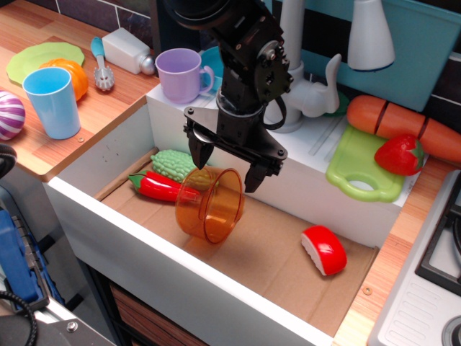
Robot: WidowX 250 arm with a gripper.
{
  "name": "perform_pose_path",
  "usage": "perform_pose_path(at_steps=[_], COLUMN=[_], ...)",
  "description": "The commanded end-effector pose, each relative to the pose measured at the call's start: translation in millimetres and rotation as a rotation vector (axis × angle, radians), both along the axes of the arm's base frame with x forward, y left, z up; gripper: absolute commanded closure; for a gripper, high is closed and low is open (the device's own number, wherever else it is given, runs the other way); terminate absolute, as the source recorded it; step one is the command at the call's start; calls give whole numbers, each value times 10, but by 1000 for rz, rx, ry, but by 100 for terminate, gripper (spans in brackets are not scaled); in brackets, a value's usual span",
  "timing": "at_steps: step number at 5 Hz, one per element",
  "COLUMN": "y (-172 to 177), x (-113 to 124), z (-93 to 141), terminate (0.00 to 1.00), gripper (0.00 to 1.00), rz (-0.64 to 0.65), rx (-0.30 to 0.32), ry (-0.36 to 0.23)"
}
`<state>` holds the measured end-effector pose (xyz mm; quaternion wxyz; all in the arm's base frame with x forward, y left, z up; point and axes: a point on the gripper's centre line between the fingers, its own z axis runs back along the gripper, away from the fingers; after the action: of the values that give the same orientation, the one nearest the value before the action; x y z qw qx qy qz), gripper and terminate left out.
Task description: Flip orange pot upright in sink
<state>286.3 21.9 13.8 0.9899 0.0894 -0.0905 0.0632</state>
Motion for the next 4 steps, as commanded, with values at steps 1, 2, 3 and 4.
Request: perform_pose_path(at_steps=[1, 2, 3, 4], y=[0, -2, 1, -23], x=[0, 50, 62, 43], z=[0, -54, -112, -163], terminate=[0, 0, 0, 0], gripper=[0, 0, 0, 0], rz=[0, -15, -44, -90], rx=[0, 48, 82, 167], ry=[0, 9, 15, 26])
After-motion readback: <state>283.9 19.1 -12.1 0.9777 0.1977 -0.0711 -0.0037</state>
